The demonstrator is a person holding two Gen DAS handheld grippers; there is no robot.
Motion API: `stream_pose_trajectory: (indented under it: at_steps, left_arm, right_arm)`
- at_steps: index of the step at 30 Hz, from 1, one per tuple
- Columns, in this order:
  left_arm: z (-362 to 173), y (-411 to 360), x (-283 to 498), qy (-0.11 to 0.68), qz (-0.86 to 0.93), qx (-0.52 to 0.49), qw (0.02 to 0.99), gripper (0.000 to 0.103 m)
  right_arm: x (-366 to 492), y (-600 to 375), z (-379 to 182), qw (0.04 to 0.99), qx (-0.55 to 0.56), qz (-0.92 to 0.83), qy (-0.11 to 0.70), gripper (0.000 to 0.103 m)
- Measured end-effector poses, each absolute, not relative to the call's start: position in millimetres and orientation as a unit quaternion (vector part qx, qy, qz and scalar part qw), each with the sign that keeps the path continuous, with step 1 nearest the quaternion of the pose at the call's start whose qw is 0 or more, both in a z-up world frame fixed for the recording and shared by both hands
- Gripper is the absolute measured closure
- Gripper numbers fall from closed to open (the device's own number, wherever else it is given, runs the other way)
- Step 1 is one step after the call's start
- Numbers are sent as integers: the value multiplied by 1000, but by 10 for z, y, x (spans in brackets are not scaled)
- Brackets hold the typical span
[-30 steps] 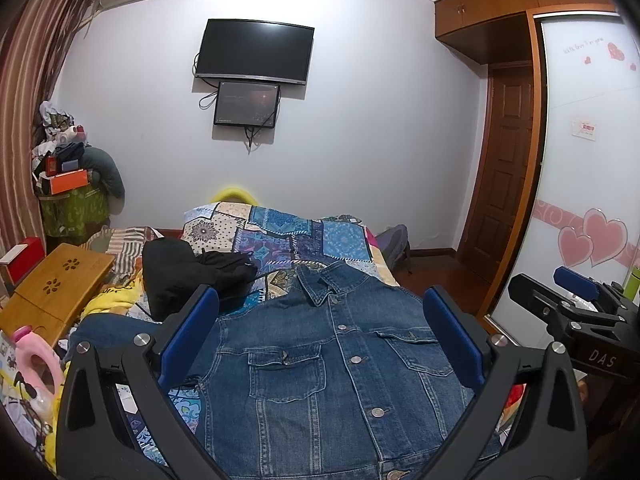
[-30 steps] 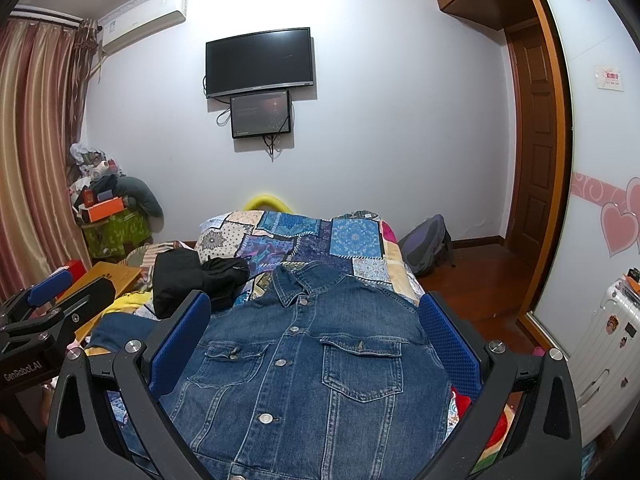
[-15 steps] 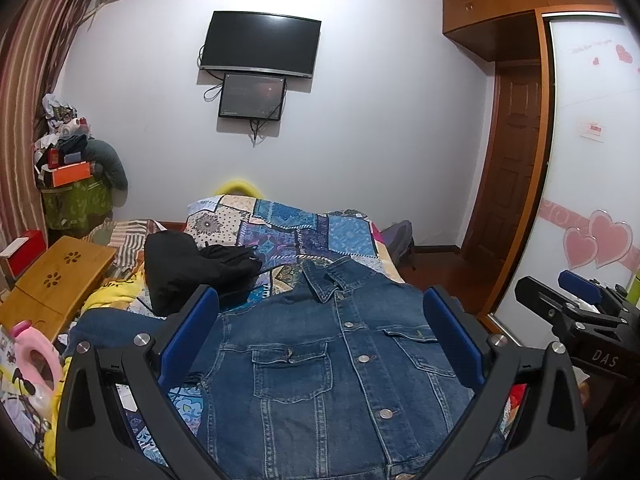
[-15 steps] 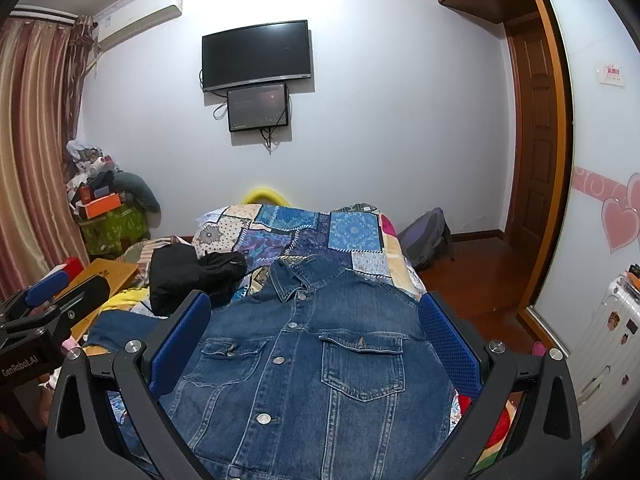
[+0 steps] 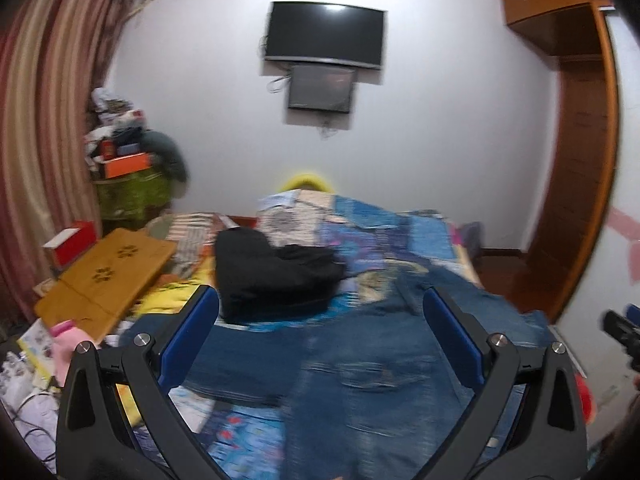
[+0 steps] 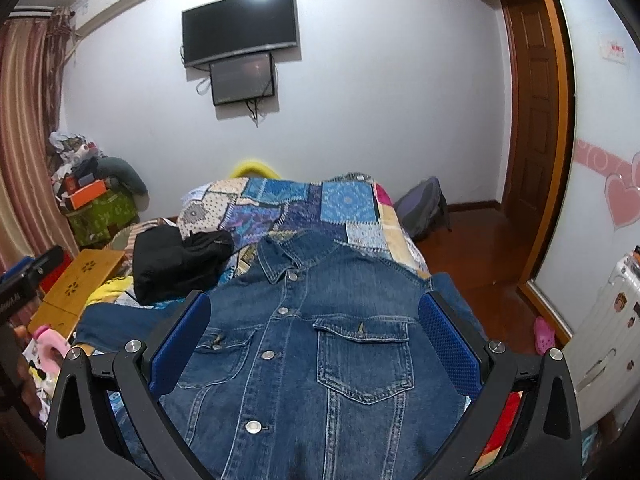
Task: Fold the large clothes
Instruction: 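Grasp the jacket sleeve with the left gripper and lift it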
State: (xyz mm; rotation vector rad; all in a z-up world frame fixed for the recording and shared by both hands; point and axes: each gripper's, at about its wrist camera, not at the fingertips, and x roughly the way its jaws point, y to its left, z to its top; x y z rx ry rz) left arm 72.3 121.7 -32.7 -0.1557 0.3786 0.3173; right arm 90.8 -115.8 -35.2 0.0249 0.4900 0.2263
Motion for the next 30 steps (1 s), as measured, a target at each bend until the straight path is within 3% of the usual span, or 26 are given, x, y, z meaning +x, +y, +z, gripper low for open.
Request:
stream_pose_trajectory:
  at_steps: [6,13,16,30]
  left_arm:
    - [-666,2001,864,227,224,-125,940,0]
    - [-1303,2960,889,284,247,-258,890,1]
    - [-1685,3308,876,309,246,-329,858,11]
    - [-2858,4189,830,324,231,-527,751,32]
  right_arm:
    - [1169,-1152,-500,954,18,101,283,0]
    - [1458,-1096,-710,936,27,99,336,0]
    - [1558,-1063,-797,931,21,96,351,0]
    - [1907,-854,-1032,914,-1,92,396,0]
